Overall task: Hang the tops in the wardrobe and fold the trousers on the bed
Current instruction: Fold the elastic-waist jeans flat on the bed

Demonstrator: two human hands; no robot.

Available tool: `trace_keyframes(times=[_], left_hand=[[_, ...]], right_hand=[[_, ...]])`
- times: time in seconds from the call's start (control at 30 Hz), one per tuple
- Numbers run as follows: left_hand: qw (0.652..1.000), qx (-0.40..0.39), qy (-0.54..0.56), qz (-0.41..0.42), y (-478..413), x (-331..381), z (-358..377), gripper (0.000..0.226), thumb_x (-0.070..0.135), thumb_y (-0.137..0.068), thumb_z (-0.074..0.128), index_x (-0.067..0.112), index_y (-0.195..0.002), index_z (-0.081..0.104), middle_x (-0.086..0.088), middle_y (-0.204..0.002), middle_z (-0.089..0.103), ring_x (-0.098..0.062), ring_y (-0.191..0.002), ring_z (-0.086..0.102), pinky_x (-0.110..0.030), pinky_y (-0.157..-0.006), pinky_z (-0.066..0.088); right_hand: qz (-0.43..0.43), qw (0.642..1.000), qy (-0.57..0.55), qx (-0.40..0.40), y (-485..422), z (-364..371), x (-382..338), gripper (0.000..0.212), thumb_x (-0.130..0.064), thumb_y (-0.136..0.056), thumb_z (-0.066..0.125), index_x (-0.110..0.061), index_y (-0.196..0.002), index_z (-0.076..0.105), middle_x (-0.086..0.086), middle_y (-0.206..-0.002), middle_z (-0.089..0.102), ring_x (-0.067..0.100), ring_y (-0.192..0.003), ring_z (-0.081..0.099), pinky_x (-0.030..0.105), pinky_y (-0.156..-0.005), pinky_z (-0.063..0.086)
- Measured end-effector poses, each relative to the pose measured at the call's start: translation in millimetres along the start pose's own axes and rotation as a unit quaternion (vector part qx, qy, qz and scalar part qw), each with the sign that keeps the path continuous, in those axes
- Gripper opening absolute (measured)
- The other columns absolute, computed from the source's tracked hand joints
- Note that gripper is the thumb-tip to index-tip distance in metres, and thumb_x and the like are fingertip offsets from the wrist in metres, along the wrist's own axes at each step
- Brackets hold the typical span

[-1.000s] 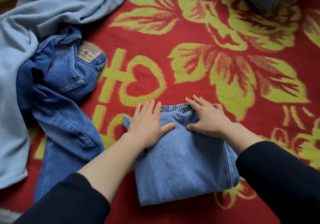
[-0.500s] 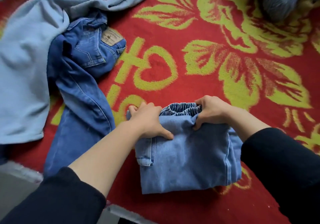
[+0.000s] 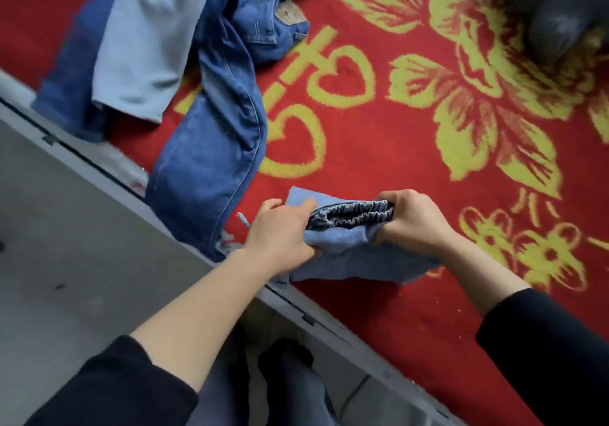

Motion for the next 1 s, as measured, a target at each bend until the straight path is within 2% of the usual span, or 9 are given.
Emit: trace_keyframes(times=[0.07,0.1,0.27,0.37,0.53,0.67,0.77,0.87,1.0], left_hand=[[0.999,0.014,0.037,-0.024,28,-13,-12,0.036,0.032,-0.071,0.063,0.026,-0.099,0.043,-0.004,-0.083,0.061,-0.034,-0.087,0.059,-0.034,-0.065,0.037],[0.998,0.018,0.051,-0.037,44,-22,-18,0.036,0.034,-0.07,0.064,0.027,-0.098,0.043,-0.002,-0.083,0.06,-0.033,-0.086,0.059,-0.033,-0.061,0.037],[0.988,0.0,0.114,-0.107,136,-101,-33,0.047,0.05,-0.06,0.071,0.027,-0.094,0.049,0.004,-0.082,0.064,-0.028,-0.082,0.059,-0.038,-0.069,0.05],[0.975,-0.027,0.148,-0.166,203,-171,-25,0.051,0.053,-0.055,0.075,0.029,-0.093,0.051,0.007,-0.082,0.064,-0.024,-0.082,0.059,-0.035,-0.068,0.05],[0.95,-0.005,0.15,-0.273,340,-300,-11,0.048,0.049,-0.06,0.072,0.032,-0.098,0.048,0.003,-0.086,0.063,-0.028,-0.083,0.061,-0.032,-0.064,0.048],[0.932,0.019,0.128,-0.339,452,-395,-6,0.043,0.04,-0.069,0.068,0.032,-0.108,0.049,0.002,-0.094,0.063,-0.029,-0.089,0.061,-0.032,-0.067,0.045],[0.91,0.024,0.132,-0.392,538,-456,1,0.039,0.036,-0.07,0.063,0.03,-0.105,0.047,0.005,-0.084,0.057,-0.03,-0.087,0.062,-0.031,-0.063,0.04],[0.887,0.045,0.151,-0.433,612,-508,4,0.039,0.033,-0.07,0.059,0.032,-0.107,0.046,0.006,-0.083,0.06,-0.027,-0.079,0.061,-0.029,-0.06,0.039],[0.866,0.075,0.145,-0.473,679,-570,-8,0.04,0.029,-0.071,0.058,0.032,-0.11,0.046,0.01,-0.077,0.052,-0.022,-0.072,0.054,-0.028,-0.059,0.039]], right_hand=[[-0.024,0.998,0.017,-0.05,10,1,-30,0.028,-0.027,-0.051,0.076,-0.014,-0.065,0.057,0.0,-0.054,0.053,0.018,-0.054,0.048,0.035,-0.05,0.041],[-0.035,0.997,0.02,-0.07,16,5,-46,0.028,-0.024,-0.052,0.079,-0.013,-0.063,0.055,-0.001,-0.054,0.05,0.016,-0.053,0.045,0.034,-0.049,0.038],[-0.089,0.978,0.064,-0.175,40,60,-141,0.03,-0.026,-0.052,0.083,-0.012,-0.066,0.06,-0.005,-0.055,0.049,0.012,-0.052,0.042,0.03,-0.049,0.034],[-0.132,0.961,0.107,-0.22,51,128,-212,0.028,-0.03,-0.053,0.084,-0.018,-0.065,0.061,-0.007,-0.055,0.051,0.011,-0.053,0.045,0.029,-0.05,0.037],[-0.203,0.92,0.174,-0.286,81,274,-344,0.028,-0.028,-0.055,0.081,-0.021,-0.07,0.058,0.001,-0.064,0.062,0.021,-0.064,0.058,0.033,-0.055,0.046],[-0.257,0.887,0.217,-0.318,118,388,-456,0.031,-0.029,-0.059,0.078,-0.025,-0.086,0.063,-0.001,-0.073,0.064,0.022,-0.072,0.061,0.03,-0.057,0.047],[-0.31,0.847,0.268,-0.339,155,461,-538,0.034,-0.032,-0.064,0.076,-0.025,-0.095,0.063,-0.002,-0.079,0.062,0.023,-0.076,0.06,0.028,-0.061,0.042],[-0.367,0.802,0.318,-0.349,190,518,-615,0.031,-0.036,-0.07,0.073,-0.025,-0.096,0.061,-0.001,-0.086,0.064,0.022,-0.08,0.061,0.029,-0.063,0.042],[-0.433,0.768,0.345,-0.324,221,567,-697,0.027,-0.037,-0.072,0.068,-0.024,-0.093,0.058,0.0,-0.089,0.063,0.023,-0.08,0.061,0.031,-0.064,0.046]])
Point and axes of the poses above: each hand's wrist, its own y-axis away from the middle knuckle, its own z-axis out of the palm, x = y × z, the point moved 8 cm from there along -y, towards the middle knuckle
